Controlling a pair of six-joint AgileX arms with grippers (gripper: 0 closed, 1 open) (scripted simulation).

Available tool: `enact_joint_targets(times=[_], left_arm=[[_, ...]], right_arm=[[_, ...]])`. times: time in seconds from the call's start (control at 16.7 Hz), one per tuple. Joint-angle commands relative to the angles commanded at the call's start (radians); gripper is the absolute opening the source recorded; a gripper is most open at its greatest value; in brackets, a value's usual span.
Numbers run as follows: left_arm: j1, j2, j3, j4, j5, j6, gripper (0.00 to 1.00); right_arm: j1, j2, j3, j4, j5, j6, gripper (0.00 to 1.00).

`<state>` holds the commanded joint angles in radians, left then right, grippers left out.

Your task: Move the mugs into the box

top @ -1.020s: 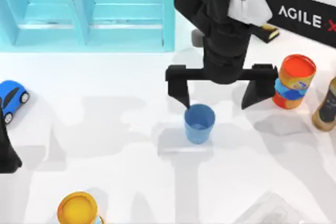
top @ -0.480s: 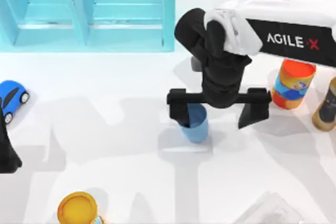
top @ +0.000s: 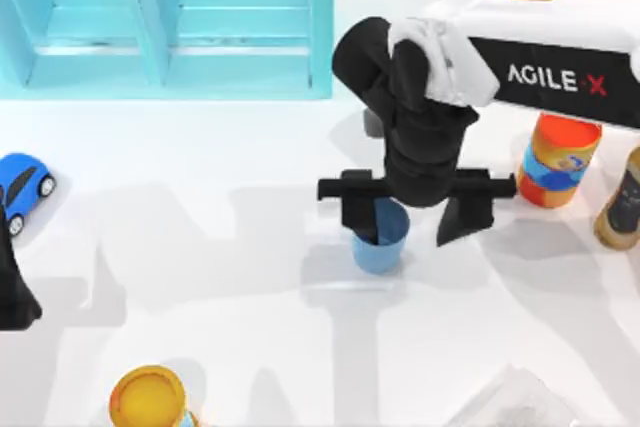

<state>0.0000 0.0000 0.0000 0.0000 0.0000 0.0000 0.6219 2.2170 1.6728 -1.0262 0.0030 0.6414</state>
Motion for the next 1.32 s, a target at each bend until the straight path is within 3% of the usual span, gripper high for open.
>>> enact_joint_targets(times=[0.36,0.96,1.32], left_arm=[[0.000,0.000,0.000,0.000,0.000,0.000,1.00],[0.000,0.000,0.000,0.000,0.000,0.000,1.00],[0.000,0.000,0.000,0.000,0.000,0.000,1.00]], right_arm=[[0.000,0.000,0.000,0.000,0.000,0.000,0.02],[-0.005,-0.005,0.001,-0.004,0.000,-0.002,0.00],[-0.149,-0.191,-0.007,-0.181,0.001,-0.149,0.00]])
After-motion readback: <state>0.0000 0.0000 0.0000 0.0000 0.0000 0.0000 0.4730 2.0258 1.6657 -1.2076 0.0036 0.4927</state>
